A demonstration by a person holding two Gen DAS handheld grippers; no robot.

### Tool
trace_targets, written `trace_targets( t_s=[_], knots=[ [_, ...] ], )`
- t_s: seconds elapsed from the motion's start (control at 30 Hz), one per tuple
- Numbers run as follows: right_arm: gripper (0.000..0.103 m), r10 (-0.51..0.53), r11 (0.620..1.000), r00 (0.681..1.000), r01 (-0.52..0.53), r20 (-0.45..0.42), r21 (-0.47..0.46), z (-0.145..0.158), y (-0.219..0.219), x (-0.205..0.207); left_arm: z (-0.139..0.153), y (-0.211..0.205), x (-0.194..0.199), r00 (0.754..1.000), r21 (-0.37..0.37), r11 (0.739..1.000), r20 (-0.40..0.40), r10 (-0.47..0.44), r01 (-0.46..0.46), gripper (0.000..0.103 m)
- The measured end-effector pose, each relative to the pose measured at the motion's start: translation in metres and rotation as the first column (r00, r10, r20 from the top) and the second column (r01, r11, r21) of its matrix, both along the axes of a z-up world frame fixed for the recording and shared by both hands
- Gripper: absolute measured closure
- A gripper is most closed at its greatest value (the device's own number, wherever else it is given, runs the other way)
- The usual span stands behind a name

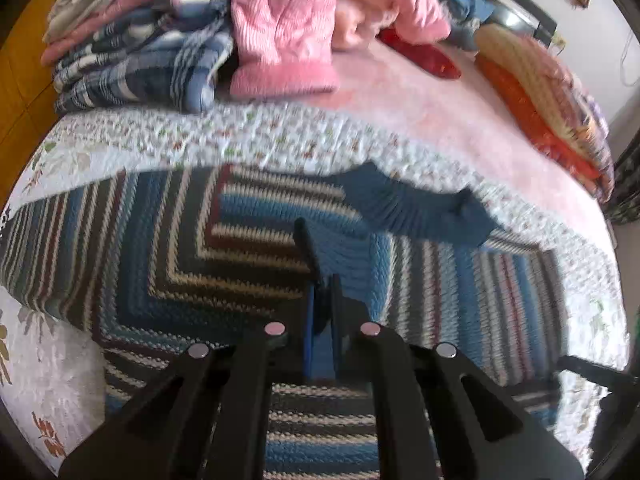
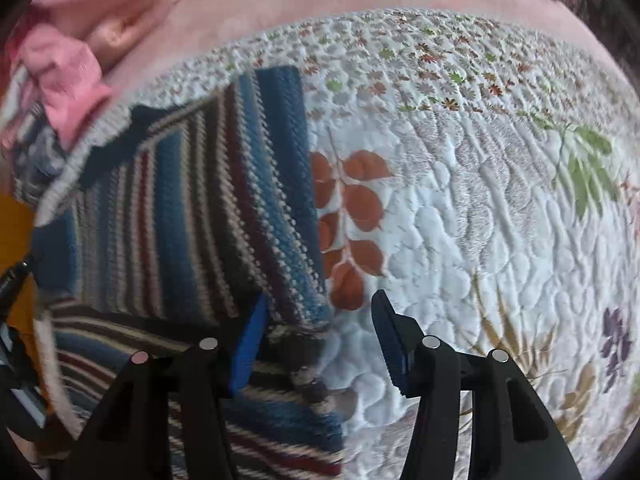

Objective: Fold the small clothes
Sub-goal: 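Move the left gripper to the other sleeve cuff and grasp it, then lift the held sleeve and fold it across the sweater body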

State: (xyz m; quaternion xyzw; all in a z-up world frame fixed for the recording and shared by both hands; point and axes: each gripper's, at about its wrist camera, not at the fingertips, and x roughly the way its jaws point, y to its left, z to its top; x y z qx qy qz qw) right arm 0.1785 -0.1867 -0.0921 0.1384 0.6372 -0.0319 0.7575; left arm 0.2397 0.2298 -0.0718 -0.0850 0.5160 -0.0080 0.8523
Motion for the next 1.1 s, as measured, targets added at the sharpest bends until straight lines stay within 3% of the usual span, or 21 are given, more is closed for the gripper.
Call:
trace_targets(
  t_s=[0.17,0.27,0.33,0.43,0.57,0.7,0.83,0.93,1.1],
  knots=[
    [0.040,-0.007,0.999,1.000,0.006,-0.009,-0.049,-0.005,0.001,0.002,-0.024,0.010,-0.002,0.999,0.031,1.000,-0.047,0.005,-0.003,0.084],
    [0.047,-0.012,0.999,1.000,0.012,0.015,-0.037,0.005,0.004,0.003,-0.014,0.024,-0.008,0.999,0.001,0.999,-0.039,0.036,-0.036,0.078],
    [0.049,-0.011,1.000,0.997,0.013,0.077,-0.019,0.023,0.008,0.005,0.003,0.032,-0.015,0.999,-0.024,0.999,-0.005,0.047,-0.047,0.073],
    [0.049,0.027,0.996,0.987,-0.040,0.156,0.085,0.047,0.026,0.008,0.018,0.016,-0.021,1.000,-0.001,1.000,0.023,-0.019,0.019,0.064],
    [0.050,0.108,0.983,0.985,-0.126,0.135,0.133,0.041,0.061,0.015,0.014,-0.013,-0.026,0.994,-0.024,0.994,0.003,-0.106,0.106,0.054],
    [0.050,0.161,0.983,0.984,-0.166,0.080,0.074,0.019,0.084,0.017,-0.013,-0.027,-0.022,0.990,-0.008,0.992,-0.057,-0.129,0.129,0.054],
    [0.051,0.153,0.985,0.988,-0.155,0.038,0.076,0.000,0.075,0.016,-0.044,-0.017,-0.017,0.987,-0.034,0.996,-0.136,-0.090,0.086,0.054],
    [0.051,0.133,0.986,0.990,-0.136,0.035,0.099,-0.004,0.073,0.015,-0.048,-0.016,-0.019,0.988,-0.033,0.995,-0.118,-0.098,0.095,0.052],
    [0.049,0.171,0.984,0.985,-0.172,0.031,0.037,-0.005,0.086,0.016,-0.046,-0.020,-0.019,0.987,-0.023,0.995,-0.123,-0.102,0.100,0.050]
  ],
)
